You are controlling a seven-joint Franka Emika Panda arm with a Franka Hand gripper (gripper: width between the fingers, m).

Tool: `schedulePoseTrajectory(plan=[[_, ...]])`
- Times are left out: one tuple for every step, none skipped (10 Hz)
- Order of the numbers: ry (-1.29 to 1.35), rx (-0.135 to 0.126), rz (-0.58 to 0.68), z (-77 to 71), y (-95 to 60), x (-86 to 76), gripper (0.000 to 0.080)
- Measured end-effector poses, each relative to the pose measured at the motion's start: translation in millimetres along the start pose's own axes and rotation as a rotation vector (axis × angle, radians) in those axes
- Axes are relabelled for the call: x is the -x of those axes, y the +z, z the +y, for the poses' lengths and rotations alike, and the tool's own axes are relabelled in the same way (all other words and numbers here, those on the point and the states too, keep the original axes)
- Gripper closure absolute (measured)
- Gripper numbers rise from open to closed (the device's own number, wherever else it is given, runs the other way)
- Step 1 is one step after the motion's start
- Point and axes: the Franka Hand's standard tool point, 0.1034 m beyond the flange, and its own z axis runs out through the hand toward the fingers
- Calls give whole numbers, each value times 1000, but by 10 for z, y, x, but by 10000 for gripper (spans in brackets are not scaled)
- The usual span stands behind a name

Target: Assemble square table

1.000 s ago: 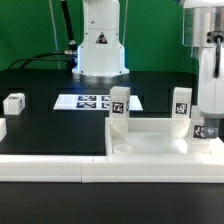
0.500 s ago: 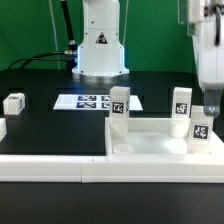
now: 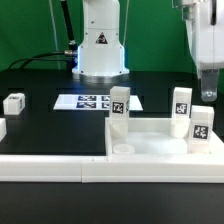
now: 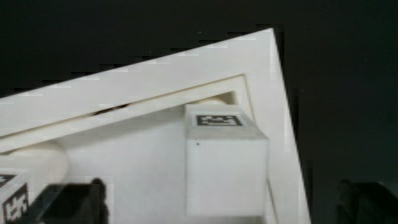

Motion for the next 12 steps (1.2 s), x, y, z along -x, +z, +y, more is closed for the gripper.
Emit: schedulePoseTrajectory(plan=[[0,0,0,2,1,2,151],[-1,0,0,2,2,3,151],[-1,0,0,3,3,3,151],[-1,1,0,4,4,3,151],[-1,1,0,4,4,3,151],[-1,1,0,4,4,4,151],[-1,1,0,4,4,4,151],[-36,-3,0,4,-7,-21,151],[-137,-20,-6,52,-65,-212,151],[-159,-40,-11,143,-169,-447,151],[-244,-40,-8,235,-236,-584,151],[-332,-38,-10,308,-291,-664,151]])
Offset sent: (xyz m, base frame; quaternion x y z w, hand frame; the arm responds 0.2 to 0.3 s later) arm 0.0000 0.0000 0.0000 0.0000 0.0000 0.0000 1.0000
